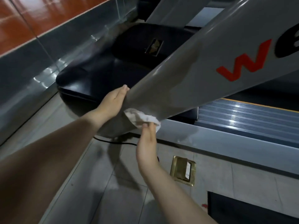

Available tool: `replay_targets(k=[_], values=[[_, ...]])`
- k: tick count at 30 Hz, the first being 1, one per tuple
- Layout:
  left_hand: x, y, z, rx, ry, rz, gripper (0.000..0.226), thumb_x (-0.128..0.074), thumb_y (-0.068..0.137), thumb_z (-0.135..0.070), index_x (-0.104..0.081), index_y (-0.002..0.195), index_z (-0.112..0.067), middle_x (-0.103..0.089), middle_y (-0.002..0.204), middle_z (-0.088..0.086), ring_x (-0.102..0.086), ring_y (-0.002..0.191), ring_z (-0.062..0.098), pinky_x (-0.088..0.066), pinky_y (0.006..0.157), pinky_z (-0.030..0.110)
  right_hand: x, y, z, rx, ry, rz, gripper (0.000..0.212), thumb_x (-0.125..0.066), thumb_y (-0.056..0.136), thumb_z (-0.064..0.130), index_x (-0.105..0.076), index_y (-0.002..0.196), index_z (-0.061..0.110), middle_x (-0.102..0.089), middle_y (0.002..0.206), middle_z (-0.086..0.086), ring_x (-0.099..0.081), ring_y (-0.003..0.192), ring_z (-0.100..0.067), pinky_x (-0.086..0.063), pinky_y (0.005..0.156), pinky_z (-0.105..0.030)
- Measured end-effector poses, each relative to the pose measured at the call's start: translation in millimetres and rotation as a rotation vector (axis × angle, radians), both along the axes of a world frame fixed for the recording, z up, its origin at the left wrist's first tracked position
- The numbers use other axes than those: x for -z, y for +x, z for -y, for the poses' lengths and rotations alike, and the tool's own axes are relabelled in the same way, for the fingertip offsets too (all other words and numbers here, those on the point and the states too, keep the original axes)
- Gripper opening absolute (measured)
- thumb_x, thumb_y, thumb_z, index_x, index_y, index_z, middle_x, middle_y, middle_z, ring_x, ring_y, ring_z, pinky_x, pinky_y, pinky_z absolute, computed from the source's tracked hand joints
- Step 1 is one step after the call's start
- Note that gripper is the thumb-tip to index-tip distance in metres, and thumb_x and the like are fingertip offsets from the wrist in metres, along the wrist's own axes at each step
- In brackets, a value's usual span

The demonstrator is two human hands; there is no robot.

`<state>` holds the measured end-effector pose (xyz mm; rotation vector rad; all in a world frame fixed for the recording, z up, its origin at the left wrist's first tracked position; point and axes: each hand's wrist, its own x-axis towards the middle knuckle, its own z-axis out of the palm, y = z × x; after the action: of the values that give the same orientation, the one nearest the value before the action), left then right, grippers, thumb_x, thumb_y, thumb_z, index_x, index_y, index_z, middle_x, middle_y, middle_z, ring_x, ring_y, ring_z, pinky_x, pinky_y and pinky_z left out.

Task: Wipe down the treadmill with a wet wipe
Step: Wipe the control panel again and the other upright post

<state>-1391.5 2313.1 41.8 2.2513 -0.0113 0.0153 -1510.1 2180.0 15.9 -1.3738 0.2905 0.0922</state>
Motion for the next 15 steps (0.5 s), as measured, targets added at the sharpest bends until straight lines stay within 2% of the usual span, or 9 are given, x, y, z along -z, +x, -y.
replay_targets(k=[2, 4, 6, 8, 9, 11, 12, 13, 15], values=[[14.3, -2.1, -0.9, -0.04, -0.108, -0.02, 0.062, -0.022, 0.094, -0.066, -0.069, 0.096, -0.027, -0.07, 0.096, -0.007, -0.065, 0.097, 0.015, -0.048, 0.096, 0.042, 8.1, 2.5, 4.4, 0.047, 0.052, -0.036, 0.028, -0.033, 0.105, 0.037, -0.049, 0.127, 0.03, -0.055, 0.121, 0.018, -0.05, 0.11, 0.005, -0.035, 0.1, -0.021], [20.4, -2.6, 3.4, -0.089, -0.155, 0.029, 0.056, -0.022, 0.097, -0.06, -0.067, 0.087, -0.028, -0.067, 0.088, -0.006, -0.063, 0.093, 0.019, -0.048, 0.095, 0.043, 11.8, 12.0, 11.7, 0.214, 0.08, -0.028, 0.017, -0.039, 0.104, 0.034, -0.052, 0.104, 0.024, -0.056, 0.094, 0.01, -0.053, 0.087, -0.004, -0.038, 0.087, -0.023], [22.0, -3.5, 6.8, -0.128, -0.165, 0.067, 0.05, -0.023, 0.102, -0.052, -0.063, 0.081, -0.031, -0.064, 0.085, -0.008, -0.061, 0.091, 0.017, -0.046, 0.091, 0.041, 9.6, 24.9, 20.1, 0.378, 0.109, -0.007, 0.012, -0.046, 0.102, 0.029, -0.048, 0.106, 0.019, -0.051, 0.095, 0.003, -0.05, 0.086, -0.009, -0.04, 0.084, -0.024], [26.3, -1.1, 5.5, -0.122, -0.167, 0.097, 0.05, -0.021, 0.099, -0.055, -0.063, 0.083, -0.032, -0.065, 0.088, -0.008, -0.061, 0.092, 0.016, -0.046, 0.09, 0.041, 8.4, 34.6, 31.0, 0.477, 0.172, -0.002, 0.023, -0.047, 0.101, 0.022, -0.045, 0.124, 0.02, -0.053, 0.104, 0.007, -0.053, 0.089, -0.004, -0.041, 0.078, -0.015], [27.9, -1.1, 6.9, -0.113, -0.166, 0.103, 0.05, -0.021, 0.097, -0.057, -0.063, 0.085, -0.033, -0.065, 0.091, -0.007, -0.06, 0.093, 0.016, -0.046, 0.09, 0.04, 9.9, 37.5, 36.5, 0.502, 0.227, 0.019, 0.03, -0.045, 0.099, 0.02, -0.046, 0.13, 0.02, -0.056, 0.108, 0.01, -0.054, 0.094, -0.001, -0.042, 0.079, -0.013], [31.2, 2.8, 6.6, -0.116, -0.211, 0.111, 0.045, -0.023, 0.097, -0.054, -0.061, 0.082, -0.037, -0.064, 0.09, -0.01, -0.06, 0.093, 0.015, -0.045, 0.088, 0.038, 16.8, 38.7, 28.9, 0.448, 0.259, 0.075, 0.036, -0.037, 0.094, 0.019, -0.053, 0.126, 0.025, -0.062, 0.112, 0.015, -0.056, 0.104, -0.004, -0.039, 0.096, -0.019], [31.5, 4.5, 3.5, -0.106, -0.226, 0.116, 0.042, -0.025, 0.098, -0.05, -0.06, 0.077, -0.039, -0.062, 0.086, -0.012, -0.059, 0.091, 0.015, -0.044, 0.087, 0.038, 24.2, 36.3, 16.9, 0.403, 0.257, 0.082, 0.04, -0.035, 0.093, 0.015, -0.055, 0.124, 0.029, -0.064, 0.113, 0.016, -0.058, 0.107, -0.007, -0.037, 0.099, -0.024], [29.2, 5.8, 1.0, -0.064, -0.238, 0.102, 0.042, -0.027, 0.099, -0.046, -0.06, 0.073, -0.039, -0.061, 0.082, -0.012, -0.058, 0.088, 0.015, -0.043, 0.086, 0.04, 28.9, 32.8, 7.6, 0.372, 0.259, 0.104, 0.048, -0.033, 0.092, 0.007, -0.053, 0.128, 0.034, -0.064, 0.117, 0.017, -0.059, 0.109, -0.008, -0.039, 0.1, -0.024], [28.0, 8.9, -12.1, 0.092, -0.32, 0.007, 0.045, -0.029, 0.101, -0.039, -0.069, 0.081, -0.032, -0.066, 0.088, 0.0, -0.059, 0.092, 0.027, -0.044, 0.093, 0.046, 38.4, 26.9, -12.0, 0.348, 0.265, 0.109, 0.065, -0.031, 0.09, -0.006, -0.043, 0.139, 0.035, -0.063, 0.12, 0.019, -0.061, 0.101, 0.004, -0.045, 0.085, -0.011]])
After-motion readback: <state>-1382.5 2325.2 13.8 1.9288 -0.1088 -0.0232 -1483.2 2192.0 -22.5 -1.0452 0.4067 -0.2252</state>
